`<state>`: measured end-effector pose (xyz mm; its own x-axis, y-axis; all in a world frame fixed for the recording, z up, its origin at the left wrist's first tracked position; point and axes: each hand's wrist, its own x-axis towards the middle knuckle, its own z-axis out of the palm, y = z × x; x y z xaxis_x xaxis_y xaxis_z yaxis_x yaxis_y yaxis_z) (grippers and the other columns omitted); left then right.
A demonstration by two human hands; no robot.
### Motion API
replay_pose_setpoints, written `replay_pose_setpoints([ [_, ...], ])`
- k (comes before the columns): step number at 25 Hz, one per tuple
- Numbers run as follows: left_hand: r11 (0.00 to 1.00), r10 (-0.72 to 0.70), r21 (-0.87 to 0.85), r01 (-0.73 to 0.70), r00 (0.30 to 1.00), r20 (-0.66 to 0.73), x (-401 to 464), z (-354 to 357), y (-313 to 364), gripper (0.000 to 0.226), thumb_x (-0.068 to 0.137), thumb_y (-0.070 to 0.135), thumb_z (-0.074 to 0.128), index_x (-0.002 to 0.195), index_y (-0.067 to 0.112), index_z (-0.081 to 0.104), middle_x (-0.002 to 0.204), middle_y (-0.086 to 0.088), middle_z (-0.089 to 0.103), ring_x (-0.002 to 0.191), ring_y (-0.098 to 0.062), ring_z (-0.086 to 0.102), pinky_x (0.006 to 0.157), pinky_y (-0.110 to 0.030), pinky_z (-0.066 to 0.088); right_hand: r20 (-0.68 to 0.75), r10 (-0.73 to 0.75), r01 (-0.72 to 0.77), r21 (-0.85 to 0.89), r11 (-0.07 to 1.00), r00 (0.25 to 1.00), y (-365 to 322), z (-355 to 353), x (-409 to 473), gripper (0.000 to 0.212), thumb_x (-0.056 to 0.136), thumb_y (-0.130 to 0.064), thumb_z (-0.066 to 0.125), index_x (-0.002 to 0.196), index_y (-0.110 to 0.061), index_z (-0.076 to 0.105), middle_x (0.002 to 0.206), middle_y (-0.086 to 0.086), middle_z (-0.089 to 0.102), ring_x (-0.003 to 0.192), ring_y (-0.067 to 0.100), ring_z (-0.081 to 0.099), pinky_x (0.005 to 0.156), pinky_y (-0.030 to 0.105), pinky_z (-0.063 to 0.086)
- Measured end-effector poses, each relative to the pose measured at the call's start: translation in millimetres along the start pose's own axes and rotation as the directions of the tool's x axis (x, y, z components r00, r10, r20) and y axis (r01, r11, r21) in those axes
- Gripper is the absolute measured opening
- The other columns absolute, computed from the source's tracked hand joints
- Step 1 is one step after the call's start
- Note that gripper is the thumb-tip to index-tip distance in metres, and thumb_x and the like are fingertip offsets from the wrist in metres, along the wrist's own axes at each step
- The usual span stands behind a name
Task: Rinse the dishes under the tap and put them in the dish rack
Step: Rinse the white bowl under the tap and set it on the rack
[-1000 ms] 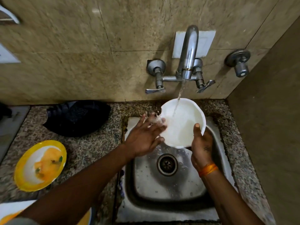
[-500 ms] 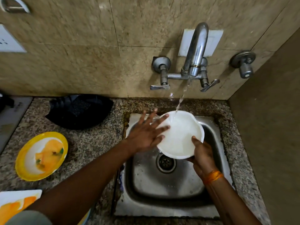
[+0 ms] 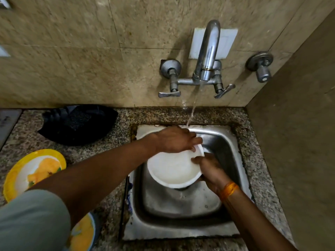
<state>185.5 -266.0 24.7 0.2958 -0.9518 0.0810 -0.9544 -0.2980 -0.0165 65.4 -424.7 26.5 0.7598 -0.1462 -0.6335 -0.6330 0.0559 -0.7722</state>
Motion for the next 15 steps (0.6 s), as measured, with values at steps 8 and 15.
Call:
replay_pose_setpoints([
  [8, 0.801, -0.454, -0.512, 0.309, 0.871, -0.185, 17, -35, -39, 0.023, 0.102, 0.029, 0.057, 0.109, 0.013, 0.073, 0.106, -0.006, 0.076, 0.096, -0.021, 0.070, 0.080, -0.027, 0.051, -0.104, -0.267, 0.270, 0.020, 0.963, 0.958, -44, -21, 17, 0.015, 0.094, -0.011, 0.062, 0.097, -0.018, 0.075, 0.082, -0.005, 0.080, 0.069, 0.012, 0.075, 0.047, 0.025, 0.054],
  [15, -0.309, -0.542, -0.752, 0.582, 0.542, 0.642, -31, -32, -16, 0.030, 0.086, 0.002, 0.071, 0.114, 0.011, 0.072, 0.104, -0.013, 0.078, 0.096, -0.032, 0.075, 0.086, -0.044, 0.061, 0.041, -0.341, 0.343, -0.097, 0.934, 0.939, -39, -37, 17, 0.014, 0.090, -0.027, 0.068, 0.097, -0.021, 0.079, 0.094, 0.003, 0.081, 0.087, 0.027, 0.077, 0.070, 0.038, 0.058],
])
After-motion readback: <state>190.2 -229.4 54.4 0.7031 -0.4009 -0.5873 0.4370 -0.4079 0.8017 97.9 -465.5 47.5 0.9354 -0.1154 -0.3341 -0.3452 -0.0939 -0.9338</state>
